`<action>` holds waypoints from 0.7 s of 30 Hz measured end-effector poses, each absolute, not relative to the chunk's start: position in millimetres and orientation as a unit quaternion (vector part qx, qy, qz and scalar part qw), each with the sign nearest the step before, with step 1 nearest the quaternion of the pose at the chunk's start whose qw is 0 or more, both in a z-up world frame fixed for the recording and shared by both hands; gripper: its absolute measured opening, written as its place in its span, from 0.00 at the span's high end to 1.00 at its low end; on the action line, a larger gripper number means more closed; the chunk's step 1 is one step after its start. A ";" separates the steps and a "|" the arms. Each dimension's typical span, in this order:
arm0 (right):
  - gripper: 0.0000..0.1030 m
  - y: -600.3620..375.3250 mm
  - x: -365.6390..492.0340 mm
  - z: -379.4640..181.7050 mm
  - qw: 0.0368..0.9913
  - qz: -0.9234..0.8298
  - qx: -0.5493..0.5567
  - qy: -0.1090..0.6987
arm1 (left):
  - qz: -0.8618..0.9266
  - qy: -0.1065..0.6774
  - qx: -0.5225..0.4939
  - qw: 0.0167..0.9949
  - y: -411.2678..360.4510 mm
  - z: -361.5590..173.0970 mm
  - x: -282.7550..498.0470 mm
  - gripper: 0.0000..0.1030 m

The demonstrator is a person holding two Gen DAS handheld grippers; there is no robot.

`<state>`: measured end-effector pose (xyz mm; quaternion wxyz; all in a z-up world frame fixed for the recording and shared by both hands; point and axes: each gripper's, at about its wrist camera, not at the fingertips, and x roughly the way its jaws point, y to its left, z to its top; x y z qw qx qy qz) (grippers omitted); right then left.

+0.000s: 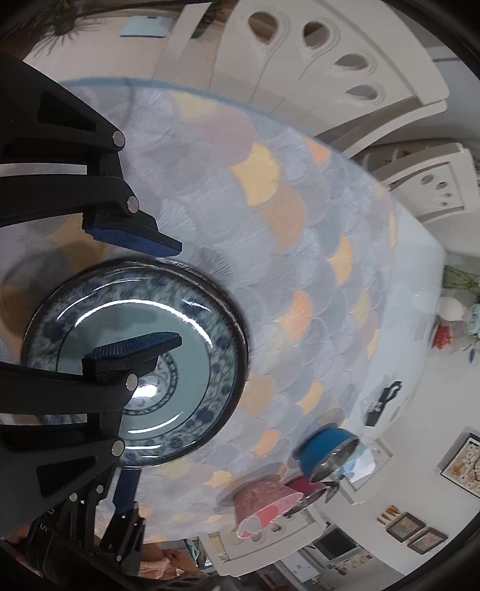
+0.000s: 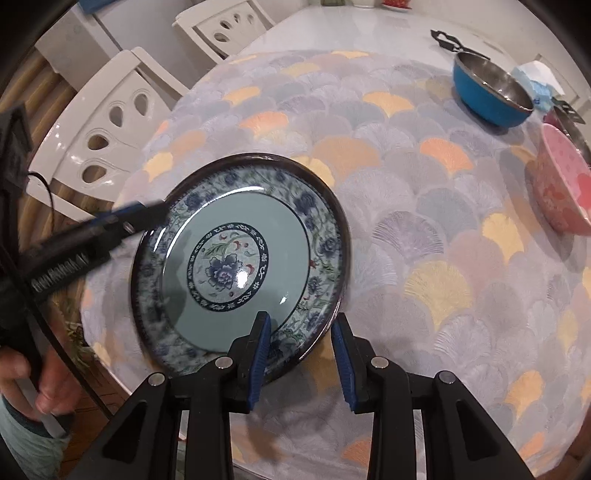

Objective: Organize plates and bowls
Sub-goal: 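Lower the blue-and-white plate onto the tablecloth and open both grippers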

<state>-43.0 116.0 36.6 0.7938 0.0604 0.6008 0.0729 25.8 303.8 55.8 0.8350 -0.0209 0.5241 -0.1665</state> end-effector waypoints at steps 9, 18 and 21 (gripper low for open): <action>0.62 131.9 -54.4 54.9 0.804 0.099 0.021 0.585 | -0.157 0.493 -0.049 0.854 319.8 87.0 38.0 0.60; 0.49 132.0 -56.7 70.6 0.816 0.101 0.002 0.570 | -0.193 0.480 -0.040 0.855 293.3 108.5 31.8 0.55; 0.43 127.4 -62.1 80.0 0.831 0.087 -0.007 0.549 | -0.208 0.470 -0.037 0.857 283.1 118.9 32.8 0.55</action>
